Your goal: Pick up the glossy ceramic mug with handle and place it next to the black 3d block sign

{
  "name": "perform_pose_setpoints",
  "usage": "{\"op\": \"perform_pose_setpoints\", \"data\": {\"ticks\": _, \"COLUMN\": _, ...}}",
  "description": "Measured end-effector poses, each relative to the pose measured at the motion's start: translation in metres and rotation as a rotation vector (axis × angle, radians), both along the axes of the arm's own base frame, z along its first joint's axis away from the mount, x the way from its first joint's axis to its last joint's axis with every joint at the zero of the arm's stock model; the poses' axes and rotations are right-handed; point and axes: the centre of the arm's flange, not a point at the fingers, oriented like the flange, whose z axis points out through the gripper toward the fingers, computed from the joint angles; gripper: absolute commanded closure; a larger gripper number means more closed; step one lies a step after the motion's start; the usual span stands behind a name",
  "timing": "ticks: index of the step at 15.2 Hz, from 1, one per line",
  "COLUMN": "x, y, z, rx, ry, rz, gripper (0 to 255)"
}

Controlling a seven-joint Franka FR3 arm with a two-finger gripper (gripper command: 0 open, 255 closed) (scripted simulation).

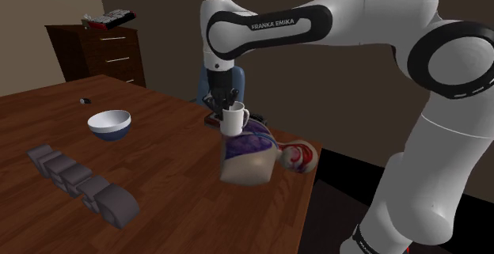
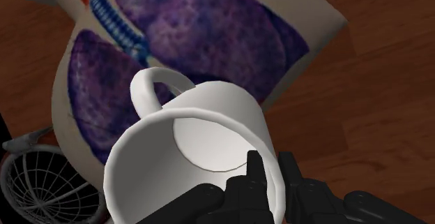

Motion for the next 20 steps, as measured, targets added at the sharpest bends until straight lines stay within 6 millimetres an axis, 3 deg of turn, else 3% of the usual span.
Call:
{"op": "perform_pose_setpoints", "data": {"ticks": 4, "x": 0.012, "y": 0.057, "z": -0.001, "rx": 0.0, "ry": 0.001, "rz": 0.001, "gripper": 255}}
{"op": "perform_pose_setpoints", "data": {"ticks": 12, "x": 0.036, "y": 0.153, "z": -0.002, "rx": 0.0, "ry": 0.001, "rz": 0.001, "gripper": 255}}
{"op": "perform_pose_setpoints", "data": {"ticks": 20, "x": 0.041, "y": 0.161, "z": -0.039, "rx": 0.0, "ry": 0.001, "rz": -0.001, "gripper": 255}}
